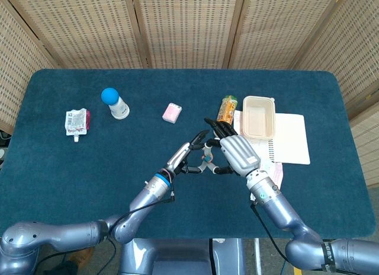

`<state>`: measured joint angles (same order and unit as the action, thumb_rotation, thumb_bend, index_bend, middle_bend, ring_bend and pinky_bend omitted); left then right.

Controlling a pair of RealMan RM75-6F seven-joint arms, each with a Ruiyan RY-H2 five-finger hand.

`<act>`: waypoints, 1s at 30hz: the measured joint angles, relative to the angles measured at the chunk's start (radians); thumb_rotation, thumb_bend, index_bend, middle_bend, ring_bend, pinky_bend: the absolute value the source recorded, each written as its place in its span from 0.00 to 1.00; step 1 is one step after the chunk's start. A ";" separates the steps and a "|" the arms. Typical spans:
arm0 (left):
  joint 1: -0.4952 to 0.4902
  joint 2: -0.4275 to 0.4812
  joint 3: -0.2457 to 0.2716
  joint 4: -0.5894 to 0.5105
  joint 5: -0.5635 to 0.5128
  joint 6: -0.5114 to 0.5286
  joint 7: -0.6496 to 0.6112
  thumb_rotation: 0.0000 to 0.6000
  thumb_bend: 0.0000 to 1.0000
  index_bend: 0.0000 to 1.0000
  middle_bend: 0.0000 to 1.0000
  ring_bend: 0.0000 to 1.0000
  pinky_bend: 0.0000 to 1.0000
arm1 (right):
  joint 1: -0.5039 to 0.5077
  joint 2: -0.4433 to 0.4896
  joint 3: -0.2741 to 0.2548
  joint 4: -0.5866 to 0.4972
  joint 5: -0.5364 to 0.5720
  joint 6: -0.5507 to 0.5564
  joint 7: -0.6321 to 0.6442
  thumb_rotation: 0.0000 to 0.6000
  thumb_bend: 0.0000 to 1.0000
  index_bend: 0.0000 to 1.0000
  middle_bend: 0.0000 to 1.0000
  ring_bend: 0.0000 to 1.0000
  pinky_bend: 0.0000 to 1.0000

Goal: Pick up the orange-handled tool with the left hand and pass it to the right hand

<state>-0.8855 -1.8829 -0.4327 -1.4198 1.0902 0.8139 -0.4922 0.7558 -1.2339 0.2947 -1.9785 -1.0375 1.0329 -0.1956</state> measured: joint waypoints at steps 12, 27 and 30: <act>0.001 0.005 -0.001 -0.007 -0.005 0.000 0.004 1.00 0.53 0.70 0.00 0.00 0.00 | 0.011 -0.005 -0.009 -0.005 -0.002 -0.003 -0.004 1.00 0.71 0.72 0.06 0.00 0.00; 0.008 0.011 -0.002 0.002 -0.011 0.002 -0.001 1.00 0.53 0.70 0.00 0.00 0.00 | -0.004 0.016 0.029 -0.054 0.072 -0.080 0.225 1.00 0.91 0.94 0.07 0.00 0.00; 0.012 0.016 -0.005 0.006 -0.012 0.004 -0.004 1.00 0.53 0.70 0.00 0.00 0.00 | -0.010 0.039 0.042 -0.059 0.091 -0.112 0.281 1.00 0.92 0.96 0.09 0.00 0.00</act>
<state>-0.8737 -1.8669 -0.4374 -1.4140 1.0778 0.8181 -0.4966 0.7463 -1.1952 0.3370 -2.0379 -0.9464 0.9212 0.0857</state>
